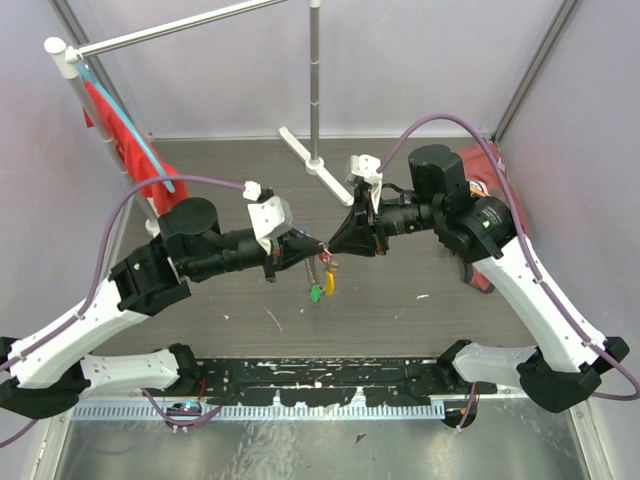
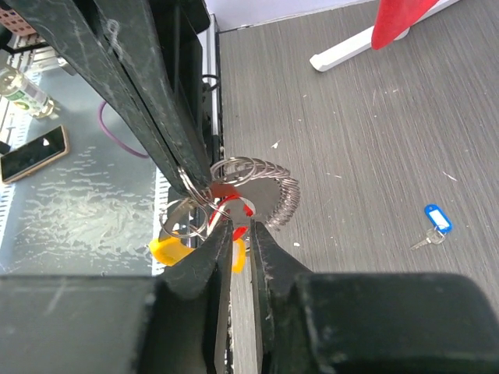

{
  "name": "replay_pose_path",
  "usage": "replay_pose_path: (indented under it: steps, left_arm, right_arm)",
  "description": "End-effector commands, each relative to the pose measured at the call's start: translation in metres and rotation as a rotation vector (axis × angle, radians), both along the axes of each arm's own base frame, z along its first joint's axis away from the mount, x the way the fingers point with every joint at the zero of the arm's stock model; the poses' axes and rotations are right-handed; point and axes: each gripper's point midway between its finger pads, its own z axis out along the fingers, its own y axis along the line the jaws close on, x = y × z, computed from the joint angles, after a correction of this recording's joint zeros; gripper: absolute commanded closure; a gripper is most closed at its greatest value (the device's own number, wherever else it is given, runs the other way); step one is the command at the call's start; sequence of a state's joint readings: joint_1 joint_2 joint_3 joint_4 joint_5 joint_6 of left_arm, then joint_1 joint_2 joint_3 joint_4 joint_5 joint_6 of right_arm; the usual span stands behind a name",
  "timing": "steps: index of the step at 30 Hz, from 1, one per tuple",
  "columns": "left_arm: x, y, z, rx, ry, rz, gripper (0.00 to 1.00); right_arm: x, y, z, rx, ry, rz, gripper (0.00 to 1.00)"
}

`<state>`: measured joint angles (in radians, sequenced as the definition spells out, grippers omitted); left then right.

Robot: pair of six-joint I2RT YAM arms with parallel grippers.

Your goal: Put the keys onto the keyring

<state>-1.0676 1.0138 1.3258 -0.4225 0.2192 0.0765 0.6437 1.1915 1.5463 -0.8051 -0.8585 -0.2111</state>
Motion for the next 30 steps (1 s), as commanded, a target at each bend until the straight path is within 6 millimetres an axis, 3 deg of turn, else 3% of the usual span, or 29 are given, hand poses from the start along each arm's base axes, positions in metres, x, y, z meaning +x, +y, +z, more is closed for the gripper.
replay_pose_path:
  steps: [1, 7, 13, 21, 30]
  left_arm:
    - [-0.009, 0.003, 0.034, -0.105, -0.059, -0.035, 1.00]
    - [-0.008, 0.005, 0.033, -0.104, -0.057, -0.028, 1.00]
    - [-0.006, 0.005, 0.033, -0.108, -0.054, -0.014, 1.00]
    - [-0.010, 0.000, 0.038, -0.136, -0.049, -0.044, 1.00]
    - [-0.029, -0.008, 0.053, -0.195, -0.040, -0.159, 1.00]
  right_arm:
    - [0.005, -0.002, 0.006, 0.008, -0.024, -0.032, 0.77]
    - [0.005, -0.011, 0.025, 0.055, -0.140, -0.077, 0.66]
    - [-0.010, -0.024, 0.055, 0.159, -0.295, -0.080, 0.56]
    - [-0.025, -0.027, 0.072, 0.239, -0.379, -0.034, 0.54]
    - [-0.040, -0.020, 0.072, 0.260, -0.351, 0.087, 0.58]
